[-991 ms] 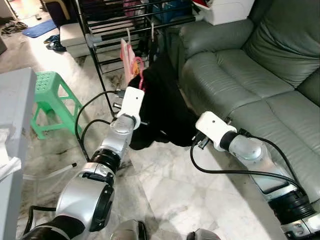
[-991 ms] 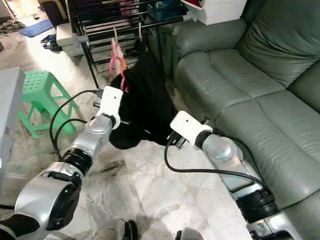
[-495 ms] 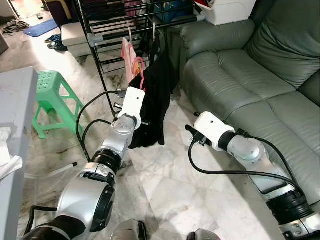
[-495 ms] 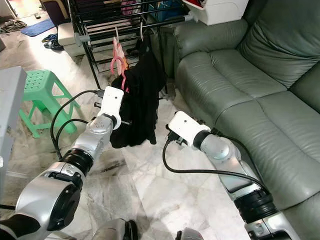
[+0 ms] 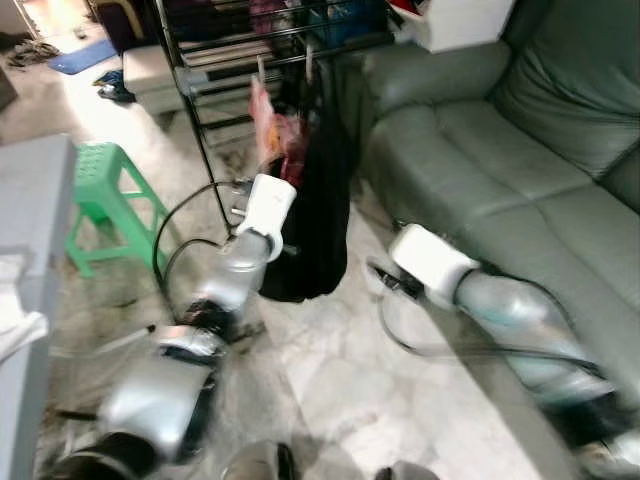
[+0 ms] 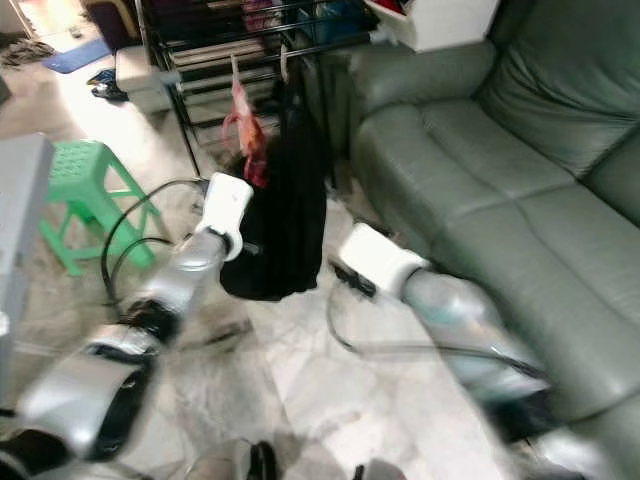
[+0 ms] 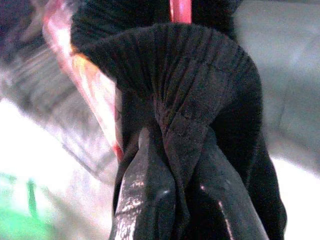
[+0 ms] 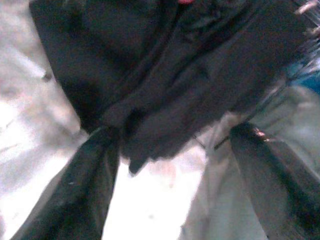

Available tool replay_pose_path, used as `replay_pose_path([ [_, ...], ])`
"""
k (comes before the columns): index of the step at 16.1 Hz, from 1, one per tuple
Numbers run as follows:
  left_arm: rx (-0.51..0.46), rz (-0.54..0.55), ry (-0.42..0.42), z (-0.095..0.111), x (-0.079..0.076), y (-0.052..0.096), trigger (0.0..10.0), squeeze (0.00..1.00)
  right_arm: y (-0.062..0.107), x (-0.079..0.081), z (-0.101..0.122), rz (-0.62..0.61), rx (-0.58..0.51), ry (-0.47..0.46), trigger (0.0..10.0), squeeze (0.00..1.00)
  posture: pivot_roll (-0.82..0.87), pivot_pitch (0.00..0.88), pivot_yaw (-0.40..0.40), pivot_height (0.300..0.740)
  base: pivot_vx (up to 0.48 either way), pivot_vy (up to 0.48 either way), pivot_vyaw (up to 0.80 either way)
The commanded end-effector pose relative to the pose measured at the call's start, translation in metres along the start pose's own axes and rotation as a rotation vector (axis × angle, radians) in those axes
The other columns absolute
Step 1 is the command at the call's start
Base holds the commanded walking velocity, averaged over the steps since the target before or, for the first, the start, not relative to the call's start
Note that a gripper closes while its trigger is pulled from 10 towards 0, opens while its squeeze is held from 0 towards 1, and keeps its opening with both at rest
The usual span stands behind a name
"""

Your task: Hang hanger

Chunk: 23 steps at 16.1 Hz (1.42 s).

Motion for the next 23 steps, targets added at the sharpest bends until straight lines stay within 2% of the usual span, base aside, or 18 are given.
replay_pose_path([
  [1, -0.079, -0.17, -0.198, 0.004, 0.012, 0.016, 0.0, 0.0, 0.028, -0.021, 0.005, 0.009, -0.046, -0.01, 10.0, 1.0, -0.07, 0.022, 0.06, 0.74, 0.0, 0.0, 0.0],
  [4, -0.09, -0.271, -0.3, -0.002, -0.001, 0.02, 0.0, 0.0, 0.028, -0.012, -0.007, 0.059, 0.005, 0.03, 10.0, 1.0, -0.07, 0.022, 0.06, 0.74, 0.0, 0.0, 0.0],
  [19, -0.09, -0.271, -0.3, -0.002, -0.001, 0.02, 0.0, 0.0, 0.028, -0.012, -0.007, 0.059, 0.005, 0.03, 10.0, 1.0, -0.07, 0.022, 0.06, 0.74, 0.0, 0.0, 0.0],
  [20, -0.104, -0.31, -0.312, -0.002, -0.003, 0.022, 0.0, 0.0, 0.031, -0.013, -0.007, 0.072, -0.005, 0.023, 10.0, 1.0, -0.07, 0.022, 0.06, 0.74, 0.0, 0.0, 0.0],
  [21, -0.136, -0.4, -0.238, -0.019, -0.025, 0.031, 0.0, 0.0, -0.009, -0.023, -0.018, -0.066, -0.074, -0.231, 10.0, 0.0, -0.08, 0.0, 0.096, 0.74, 0.0, 0.0, 0.0],
  [22, -0.109, -0.389, -0.175, -0.037, -0.035, 0.036, 0.0, 0.0, -0.035, -0.012, -0.028, -0.156, -0.069, -0.334, 10.0, 0.0, -0.08, 0.0, 0.099, 0.74, 0.0, 0.0, 0.0],
  [23, -0.092, -0.368, -0.145, -0.044, -0.036, 0.038, 0.0, 0.0, -0.038, -0.007, -0.033, -0.189, -0.059, -0.361, 10.0, 0.0, -0.08, 0.0, 0.097, 0.74, 0.0, 0.0, 0.0],
])
Point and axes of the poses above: a point about 5 cm out from each wrist's last joint towards the gripper, its own y axis pointing back from the gripper into the wrist, its own z axis along the axis of the wrist's last joint, x = y × z, the point moved 3 cm from there along -y, pointing out of the wrist towards the gripper, and after that the axes turned 6 degrees about -y, right-handed, at the moved point
